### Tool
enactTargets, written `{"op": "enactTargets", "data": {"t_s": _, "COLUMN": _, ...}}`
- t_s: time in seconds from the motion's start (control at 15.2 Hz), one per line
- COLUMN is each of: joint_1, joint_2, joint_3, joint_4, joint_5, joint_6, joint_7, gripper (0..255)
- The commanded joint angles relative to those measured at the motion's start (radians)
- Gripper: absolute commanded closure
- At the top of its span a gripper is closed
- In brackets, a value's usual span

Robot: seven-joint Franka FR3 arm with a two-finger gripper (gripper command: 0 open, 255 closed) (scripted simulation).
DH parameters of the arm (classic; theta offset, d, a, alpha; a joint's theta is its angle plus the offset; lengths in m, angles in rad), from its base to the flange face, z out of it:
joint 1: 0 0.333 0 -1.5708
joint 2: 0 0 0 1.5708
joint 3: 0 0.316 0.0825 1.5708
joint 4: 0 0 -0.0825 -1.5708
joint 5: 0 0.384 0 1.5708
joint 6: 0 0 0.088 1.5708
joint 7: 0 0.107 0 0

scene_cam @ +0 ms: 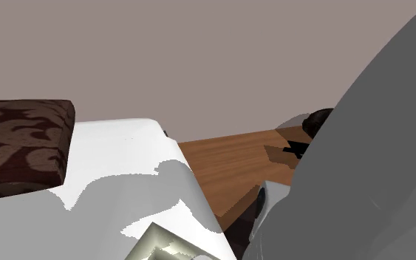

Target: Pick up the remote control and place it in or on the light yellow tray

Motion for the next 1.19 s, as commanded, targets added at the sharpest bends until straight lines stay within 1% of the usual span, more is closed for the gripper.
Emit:
{"op": "enactTargets", "data": {"t_s": 0.0, "joint_1": 0.000, "joint_2": 0.000, "joint_3": 0.000, "joint_4": 0.000, "joint_5": 0.000, "joint_6": 0.000, "joint_7": 0.000, "gripper": 255}}
{"op": "enactTargets", "data": {"t_s": 0.07, "joint_1": 0.000, "joint_2": 0.000, "joint_3": 0.000, "joint_4": 0.000, "joint_5": 0.000, "joint_6": 0.000, "joint_7": 0.000, "gripper": 0}}
{"op": "enactTargets", "data": {"t_s": 0.4, "joint_1": 0.000, "joint_2": 0.000, "joint_3": 0.000, "joint_4": 0.000, "joint_5": 0.000, "joint_6": 0.000, "joint_7": 0.000, "gripper": 0}}
{"op": "enactTargets", "data": {"t_s": 0.66, "joint_1": -0.013, "joint_2": 0.020, "joint_3": -0.033, "joint_4": 0.130, "joint_5": -0.030, "joint_6": -0.116, "joint_7": 0.018, "gripper": 0}}
{"op": "enactTargets", "data": {"t_s": 1.12, "joint_1": -0.013, "joint_2": 0.020, "joint_3": -0.033, "joint_4": 0.130, "joint_5": -0.030, "joint_6": -0.116, "joint_7": 0.018, "gripper": 0}}
